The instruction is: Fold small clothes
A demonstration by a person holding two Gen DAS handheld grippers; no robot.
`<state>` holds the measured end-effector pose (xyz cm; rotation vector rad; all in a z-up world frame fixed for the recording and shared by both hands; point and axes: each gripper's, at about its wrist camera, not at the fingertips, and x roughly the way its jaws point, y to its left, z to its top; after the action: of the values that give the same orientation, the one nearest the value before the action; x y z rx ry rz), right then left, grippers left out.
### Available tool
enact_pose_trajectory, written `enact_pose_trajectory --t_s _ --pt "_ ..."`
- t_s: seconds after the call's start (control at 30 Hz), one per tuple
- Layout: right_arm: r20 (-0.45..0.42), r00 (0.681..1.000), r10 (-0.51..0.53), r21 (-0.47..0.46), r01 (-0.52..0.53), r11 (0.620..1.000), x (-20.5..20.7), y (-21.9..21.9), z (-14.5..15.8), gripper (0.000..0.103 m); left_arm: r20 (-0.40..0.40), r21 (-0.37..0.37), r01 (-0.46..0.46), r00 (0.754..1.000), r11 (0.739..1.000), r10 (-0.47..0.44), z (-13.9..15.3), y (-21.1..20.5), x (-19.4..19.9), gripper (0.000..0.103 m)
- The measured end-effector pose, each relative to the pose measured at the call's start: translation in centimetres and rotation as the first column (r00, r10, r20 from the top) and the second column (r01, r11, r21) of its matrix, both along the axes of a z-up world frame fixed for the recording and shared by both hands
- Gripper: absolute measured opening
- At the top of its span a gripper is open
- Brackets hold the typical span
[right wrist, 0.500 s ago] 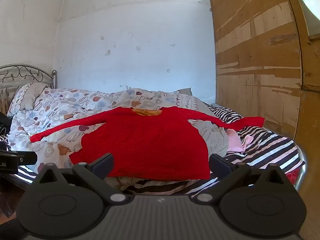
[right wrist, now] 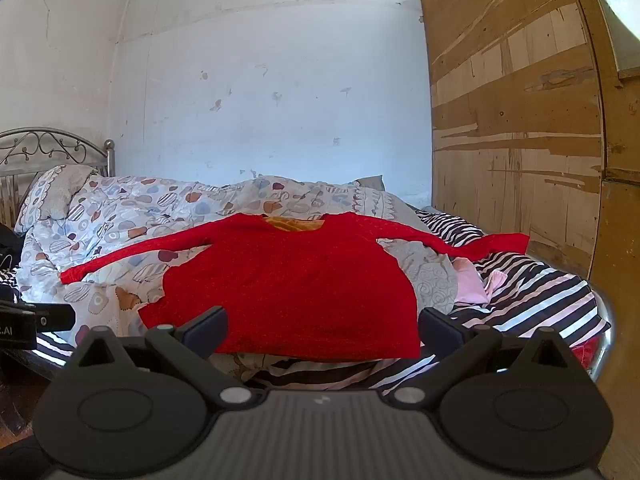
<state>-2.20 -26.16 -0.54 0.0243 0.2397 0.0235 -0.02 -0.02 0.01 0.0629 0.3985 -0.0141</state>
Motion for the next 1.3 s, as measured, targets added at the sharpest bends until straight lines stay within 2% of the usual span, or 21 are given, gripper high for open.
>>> enact_pose_trajectory --t_s 1.3 --pt "-0.004 1.000 0.004 0.001 -0.004 1.000 0.20 0.08 -0.03 0.103 -0.005 0.000 -0.001 1.000 1.000 0.001 0.02 -0.01 0.00 0.102"
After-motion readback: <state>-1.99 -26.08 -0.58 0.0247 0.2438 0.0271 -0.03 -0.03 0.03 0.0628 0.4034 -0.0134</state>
